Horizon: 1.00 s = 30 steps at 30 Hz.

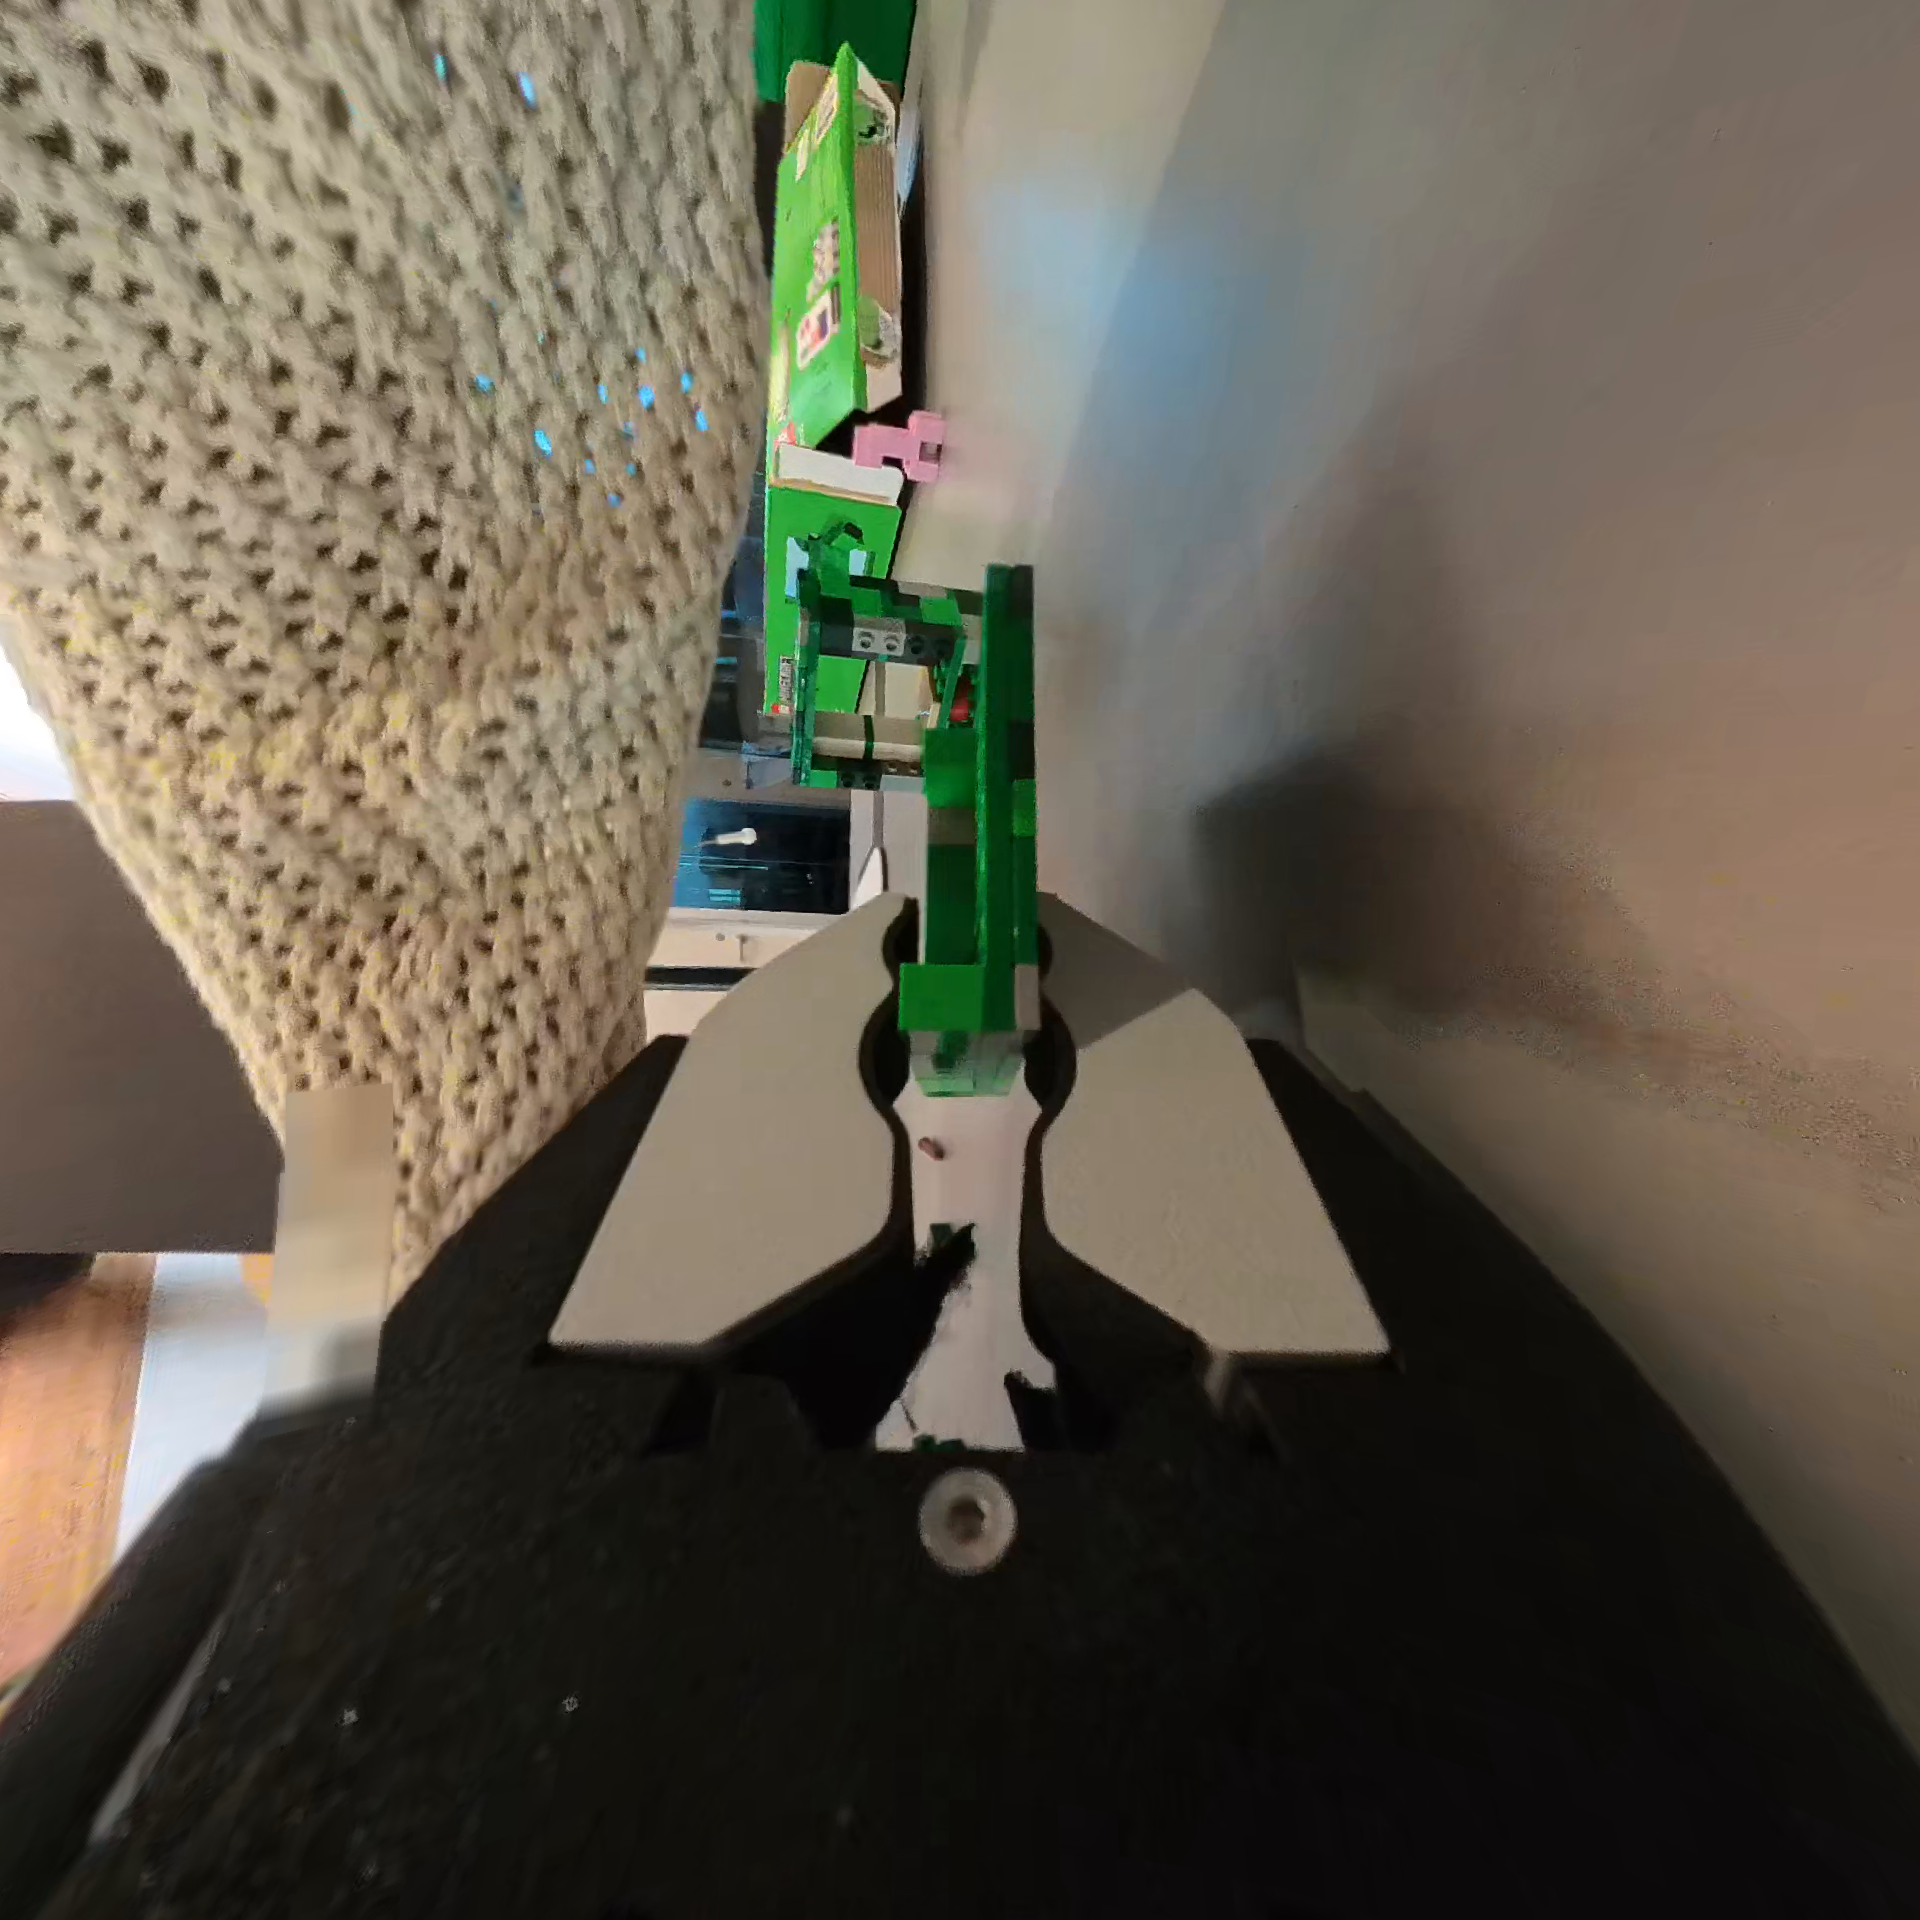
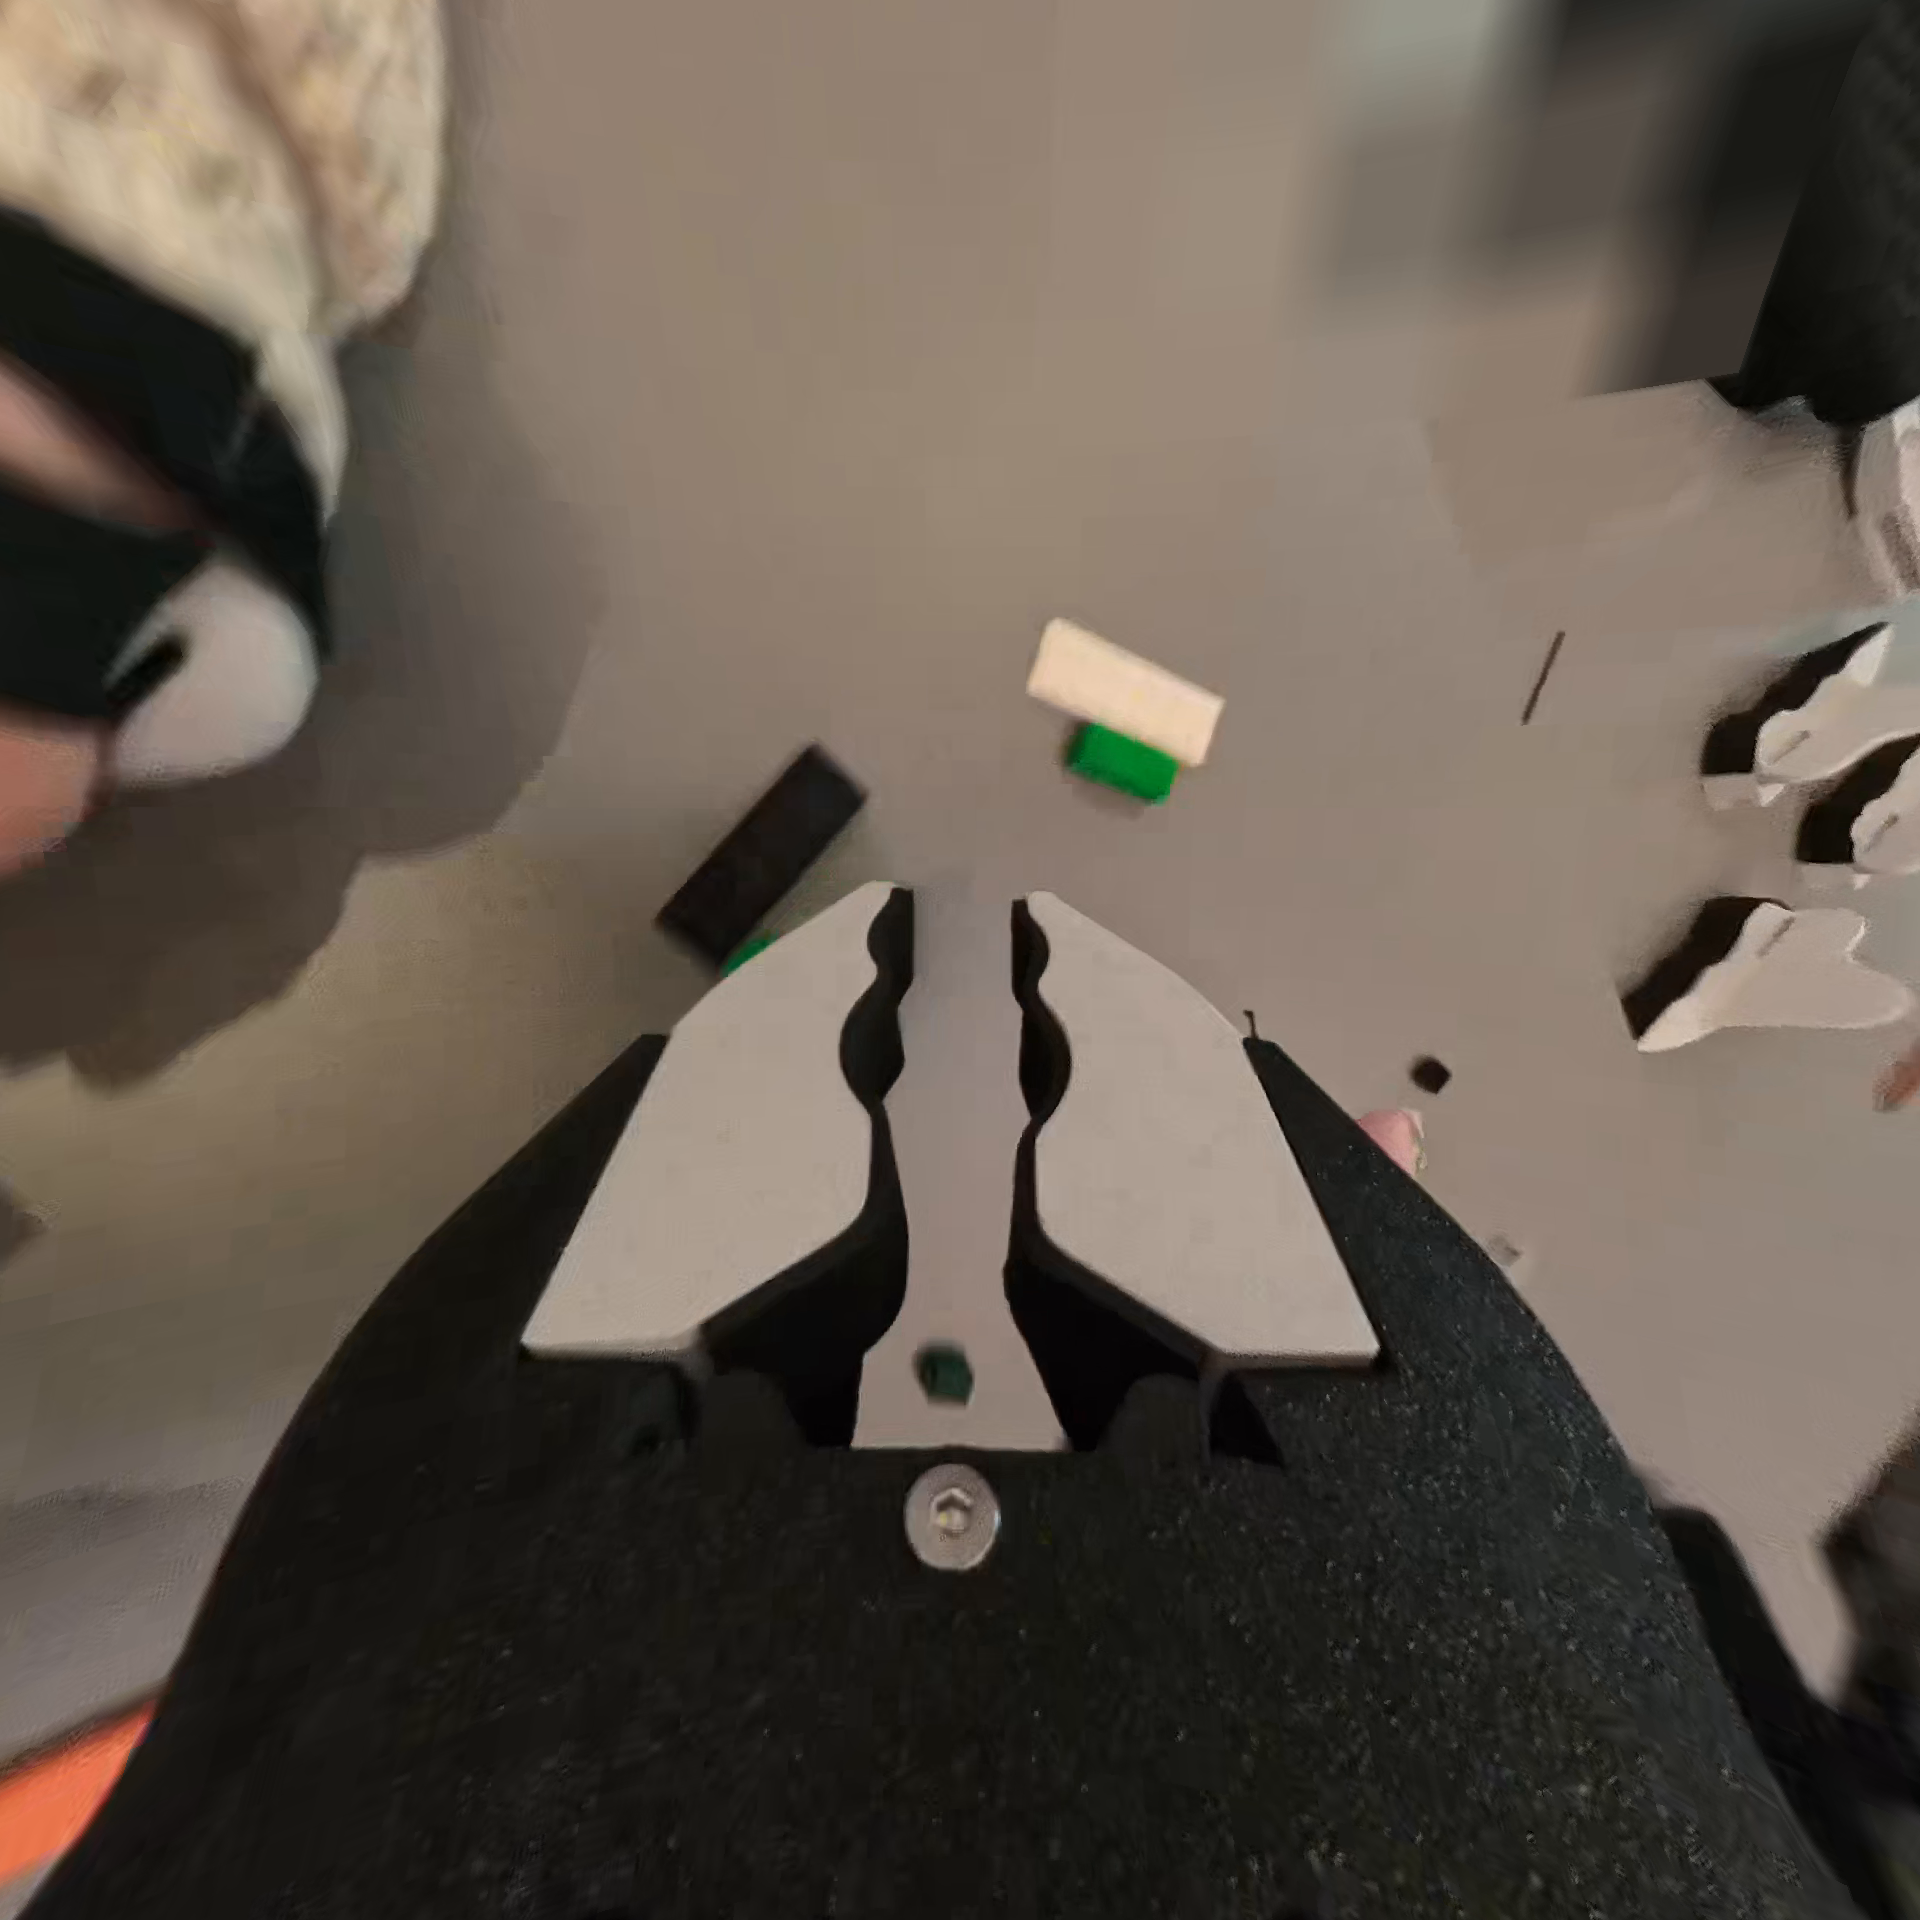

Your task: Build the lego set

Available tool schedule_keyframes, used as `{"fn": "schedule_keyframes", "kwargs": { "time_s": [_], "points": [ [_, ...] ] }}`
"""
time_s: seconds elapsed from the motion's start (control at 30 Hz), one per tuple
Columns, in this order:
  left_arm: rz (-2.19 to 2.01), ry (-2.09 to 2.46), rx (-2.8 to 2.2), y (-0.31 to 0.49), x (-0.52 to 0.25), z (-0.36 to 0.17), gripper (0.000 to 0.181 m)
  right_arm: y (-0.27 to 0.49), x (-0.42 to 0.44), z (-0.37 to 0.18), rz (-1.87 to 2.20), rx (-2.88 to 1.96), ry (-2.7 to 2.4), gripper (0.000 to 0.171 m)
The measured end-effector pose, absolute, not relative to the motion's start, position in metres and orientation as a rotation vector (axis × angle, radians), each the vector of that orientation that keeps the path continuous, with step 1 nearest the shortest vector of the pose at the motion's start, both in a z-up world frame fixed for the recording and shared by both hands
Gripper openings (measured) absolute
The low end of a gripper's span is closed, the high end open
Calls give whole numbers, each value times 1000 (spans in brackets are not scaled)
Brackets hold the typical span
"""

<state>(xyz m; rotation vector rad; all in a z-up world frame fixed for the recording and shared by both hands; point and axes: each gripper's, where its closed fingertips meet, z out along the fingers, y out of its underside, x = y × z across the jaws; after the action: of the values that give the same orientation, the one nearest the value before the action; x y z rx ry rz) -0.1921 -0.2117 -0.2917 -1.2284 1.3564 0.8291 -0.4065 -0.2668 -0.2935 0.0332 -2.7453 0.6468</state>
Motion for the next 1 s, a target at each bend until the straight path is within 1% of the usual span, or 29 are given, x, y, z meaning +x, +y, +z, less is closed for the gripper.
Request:
{"fn": "schedule_keyframes", "kwargs": {
  "time_s": [0.07, 0.13, 0.4, 0.43, 0.47, 0.5, 0.57, 0.63, 0.73, 0.83, 0.9, 1.0],
  "points": [
    [825, 1356, -1228, -212, -192, -292, 17, -276, -424, -299, 700, -114, -2795, 29],
    [818, 1354, -1229, -213, -192, -291, 17, -277, -438, -314, 655, -218, -2860, 42],
    [813, 1351, -1232, -214, -193, -291, 17, -292, -456, -330, 736, -312, -2959, 40],
    [814, 1350, -1233, -214, -194, -291, 17, -294, -456, -330, 748, -313, -2962, 35],
    [815, 1349, -1236, -214, -194, -291, 17, -295, -458, -330, 763, -317, -2952, 25],
    [821, 1350, -1239, -214, -196, -291, 17, -295, -459, -330, 751, -328, -2948, 25],
    [828, 1344, -1243, -215, -198, -291, 17, -290, -461, -324, 719, -343, -2911, 25],
    [826, 1329, -1256, -214, -201, -290, 17, -284, -461, -304, 710, -348, -2806, 25],
    [821, 1333, -1256, -214, -200, -291, 17, -272, -432, -258, 717, -345, -2693, 25],
    [830, 1335, -1259, -213, -200, -292, 17, -252, -381, -220, 627, -312, -2634, 25],
    [857, 1316, -1274, -211, -203, -290, 17, -235, -342, -208, 530, -293, -2620, 25],
    [942, 1243, -1324, -207, -217, -283, 17, -203, -286, -203, 342, -413, -2613, 25]
  ]
}}
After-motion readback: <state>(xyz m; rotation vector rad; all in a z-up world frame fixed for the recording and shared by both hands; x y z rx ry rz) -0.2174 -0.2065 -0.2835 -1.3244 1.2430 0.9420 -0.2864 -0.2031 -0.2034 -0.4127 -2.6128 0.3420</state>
